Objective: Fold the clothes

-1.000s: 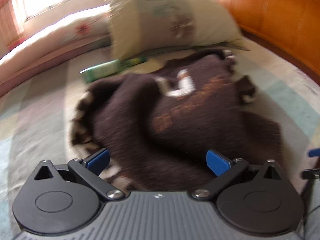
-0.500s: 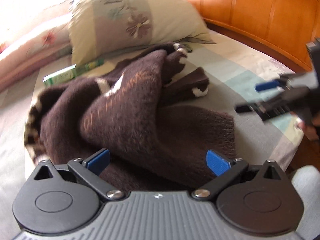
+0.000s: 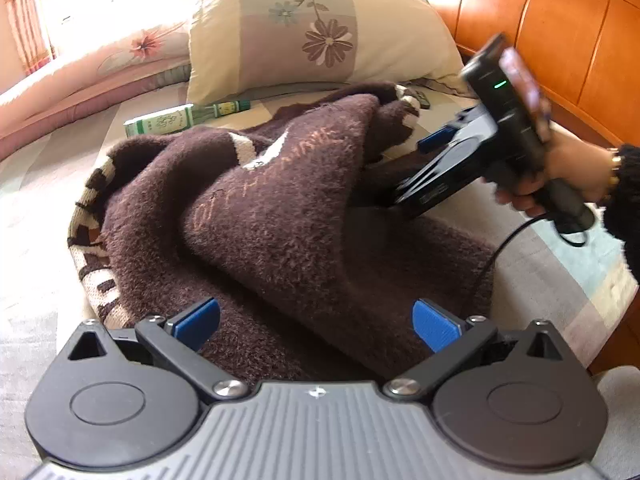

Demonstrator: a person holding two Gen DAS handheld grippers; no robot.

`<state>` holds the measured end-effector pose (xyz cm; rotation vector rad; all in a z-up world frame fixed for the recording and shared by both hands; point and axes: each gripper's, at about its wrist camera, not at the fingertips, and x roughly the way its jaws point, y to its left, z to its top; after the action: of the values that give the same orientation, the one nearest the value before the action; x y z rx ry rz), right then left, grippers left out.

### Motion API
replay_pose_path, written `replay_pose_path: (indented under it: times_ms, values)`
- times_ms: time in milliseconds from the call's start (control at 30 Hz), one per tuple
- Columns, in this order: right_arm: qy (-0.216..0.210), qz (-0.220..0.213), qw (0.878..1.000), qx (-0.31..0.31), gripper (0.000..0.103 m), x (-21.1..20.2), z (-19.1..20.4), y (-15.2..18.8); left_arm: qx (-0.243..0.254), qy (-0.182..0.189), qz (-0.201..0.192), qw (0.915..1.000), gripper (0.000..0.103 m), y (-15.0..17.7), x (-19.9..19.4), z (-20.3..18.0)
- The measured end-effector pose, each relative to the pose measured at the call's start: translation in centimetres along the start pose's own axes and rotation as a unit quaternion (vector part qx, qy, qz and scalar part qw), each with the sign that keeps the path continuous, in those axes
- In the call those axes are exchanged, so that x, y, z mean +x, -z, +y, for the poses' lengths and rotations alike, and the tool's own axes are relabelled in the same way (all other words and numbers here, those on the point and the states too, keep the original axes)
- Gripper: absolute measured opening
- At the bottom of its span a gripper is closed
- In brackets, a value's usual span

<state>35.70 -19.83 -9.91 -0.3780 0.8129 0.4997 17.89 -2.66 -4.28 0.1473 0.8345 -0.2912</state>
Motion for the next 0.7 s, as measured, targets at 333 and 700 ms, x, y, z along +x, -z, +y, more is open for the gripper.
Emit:
replay_pose_path:
  times_ms: [333,700]
  values:
    - [0.009,0.025,0.997,0.077,0.103,3.6,-3.6,0.1,-0.01,-0.013,0.0,0.9999,0.102,0.0,0.6,0.9]
    - [0.059,0.04,0.981,0.181,0.103,0.2,-10.1,3.1,-0.019,-0.008,0.001,0.9998,0.102,0.3,0.6,1.5]
